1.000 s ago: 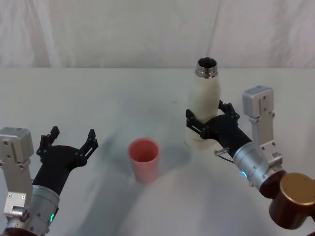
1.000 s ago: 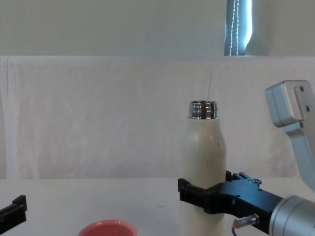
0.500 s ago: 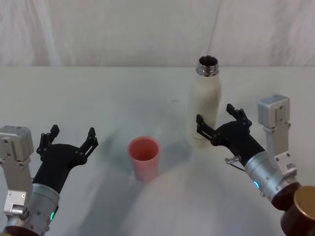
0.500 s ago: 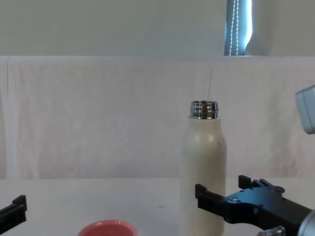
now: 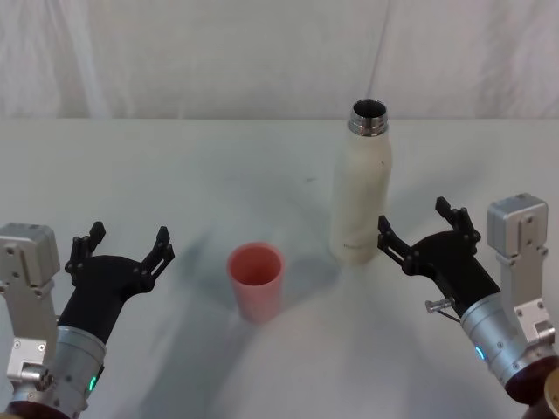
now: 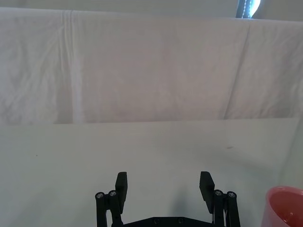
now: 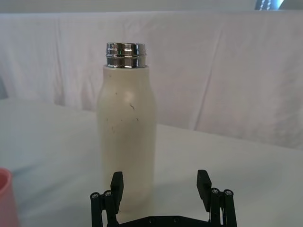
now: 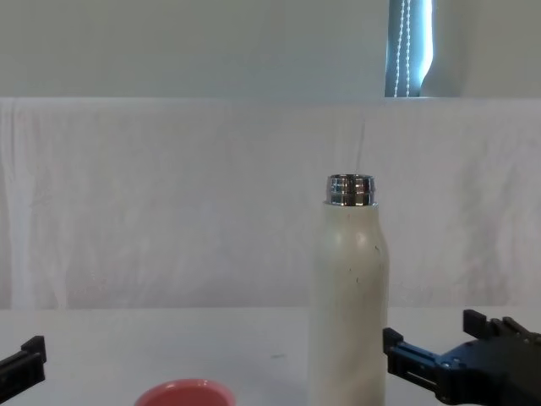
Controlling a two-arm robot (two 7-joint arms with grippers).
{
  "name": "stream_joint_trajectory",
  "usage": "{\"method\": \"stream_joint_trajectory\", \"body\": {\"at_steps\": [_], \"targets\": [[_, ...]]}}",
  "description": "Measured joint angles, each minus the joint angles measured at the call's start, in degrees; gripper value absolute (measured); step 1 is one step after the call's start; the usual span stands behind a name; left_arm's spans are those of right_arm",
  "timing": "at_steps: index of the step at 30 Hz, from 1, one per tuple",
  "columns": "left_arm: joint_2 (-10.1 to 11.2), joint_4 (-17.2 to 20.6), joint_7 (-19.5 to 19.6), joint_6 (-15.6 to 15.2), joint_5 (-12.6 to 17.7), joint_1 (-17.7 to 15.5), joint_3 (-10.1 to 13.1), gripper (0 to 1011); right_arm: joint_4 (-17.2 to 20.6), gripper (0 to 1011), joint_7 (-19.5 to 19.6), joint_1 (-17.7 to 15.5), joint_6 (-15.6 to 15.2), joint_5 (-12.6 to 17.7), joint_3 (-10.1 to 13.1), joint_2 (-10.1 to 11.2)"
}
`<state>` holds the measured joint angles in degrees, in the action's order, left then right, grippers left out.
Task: Grasp the thermos with one hand and pour water into the cup lid.
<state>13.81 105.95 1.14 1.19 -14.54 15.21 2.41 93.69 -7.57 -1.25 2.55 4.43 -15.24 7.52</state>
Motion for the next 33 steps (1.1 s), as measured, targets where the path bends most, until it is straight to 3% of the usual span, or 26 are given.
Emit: {"method": "stream_joint_trajectory", "body": {"at_steps": [15,33], "targets": [[0.0,0.0,0.0,0.0,0.0,0.0,0.0,1001,2.0,1001,4.4,-3.5,0.4,-8.9,0.0,-1.8],[0.0,0.0,0.0,0.0,0.0,0.0,0.0,1001,1.4,1001,4.3,-4.0,0.2,-12.4,0.7,-3.6]]}}
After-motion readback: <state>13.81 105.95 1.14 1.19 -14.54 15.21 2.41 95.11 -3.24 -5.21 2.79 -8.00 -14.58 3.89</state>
